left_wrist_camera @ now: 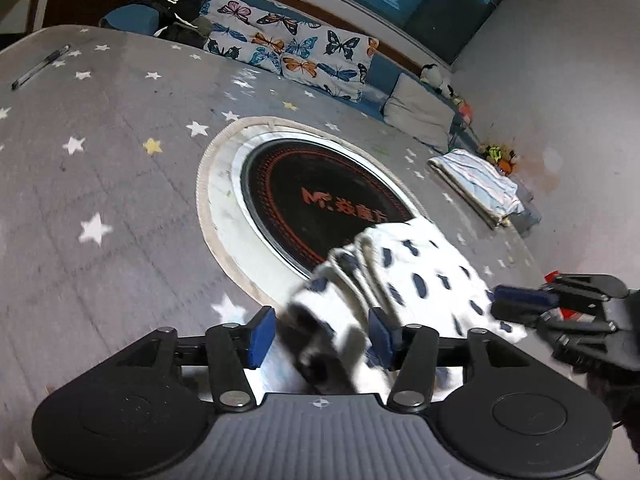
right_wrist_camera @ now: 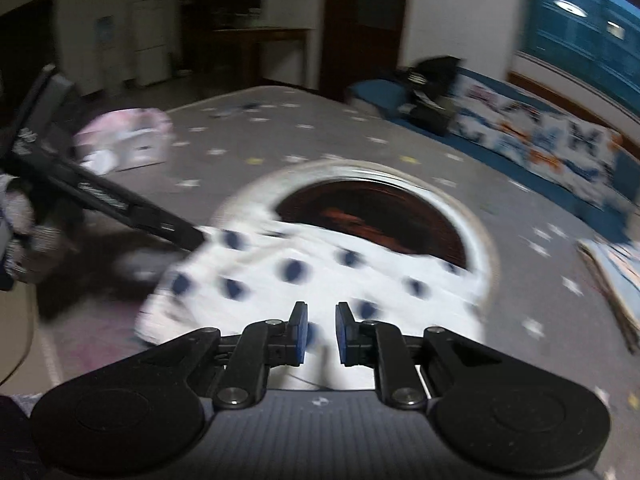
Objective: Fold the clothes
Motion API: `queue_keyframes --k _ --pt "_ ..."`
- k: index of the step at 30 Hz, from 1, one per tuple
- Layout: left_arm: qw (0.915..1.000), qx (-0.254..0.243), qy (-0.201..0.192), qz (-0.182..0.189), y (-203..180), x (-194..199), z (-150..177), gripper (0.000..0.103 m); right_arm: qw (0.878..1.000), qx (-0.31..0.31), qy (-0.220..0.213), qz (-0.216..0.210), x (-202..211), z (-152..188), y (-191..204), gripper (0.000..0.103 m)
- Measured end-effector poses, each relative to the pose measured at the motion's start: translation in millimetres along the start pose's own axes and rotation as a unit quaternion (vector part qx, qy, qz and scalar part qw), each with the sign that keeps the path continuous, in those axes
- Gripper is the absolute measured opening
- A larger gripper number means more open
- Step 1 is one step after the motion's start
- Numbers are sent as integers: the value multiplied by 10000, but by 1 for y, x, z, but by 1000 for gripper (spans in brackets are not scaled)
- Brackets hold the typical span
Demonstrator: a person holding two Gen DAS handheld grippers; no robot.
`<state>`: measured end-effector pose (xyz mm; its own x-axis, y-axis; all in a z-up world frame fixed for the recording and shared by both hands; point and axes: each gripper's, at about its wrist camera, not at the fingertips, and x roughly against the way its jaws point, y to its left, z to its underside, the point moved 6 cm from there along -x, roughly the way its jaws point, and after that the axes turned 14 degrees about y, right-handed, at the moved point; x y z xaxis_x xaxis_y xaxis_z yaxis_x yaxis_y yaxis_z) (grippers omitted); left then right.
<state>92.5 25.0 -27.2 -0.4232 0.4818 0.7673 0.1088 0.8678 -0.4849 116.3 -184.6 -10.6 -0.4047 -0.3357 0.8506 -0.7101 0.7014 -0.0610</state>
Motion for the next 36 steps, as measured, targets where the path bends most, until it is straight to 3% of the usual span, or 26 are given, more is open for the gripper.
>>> queue_keyframes --k 6,14,22,24,30,36 --pt "9998 158 -79 94 -11 6 11 64 9978 567 -88 -320 -10 -12 48 14" --pt "9988 447 -136 109 -13 7 17 68 9957 902 8 -206 -30 -6 67 15" --pt "9975 692 -144 14 -6 7 20 73 9926 1206 -4 -139 -5 9 65 40" --pt "9973 730 -107 33 -8 5 21 73 9900 1407 71 -107 -5 17 72 52" --pt "9962 870 -27 96 -15 1 23 77 9754 2175 60 357 -16 30 94 57" --pt "9940 1078 82 182 -21 -1 26 79 9638 2572 -125 688 -30 24 110 55"
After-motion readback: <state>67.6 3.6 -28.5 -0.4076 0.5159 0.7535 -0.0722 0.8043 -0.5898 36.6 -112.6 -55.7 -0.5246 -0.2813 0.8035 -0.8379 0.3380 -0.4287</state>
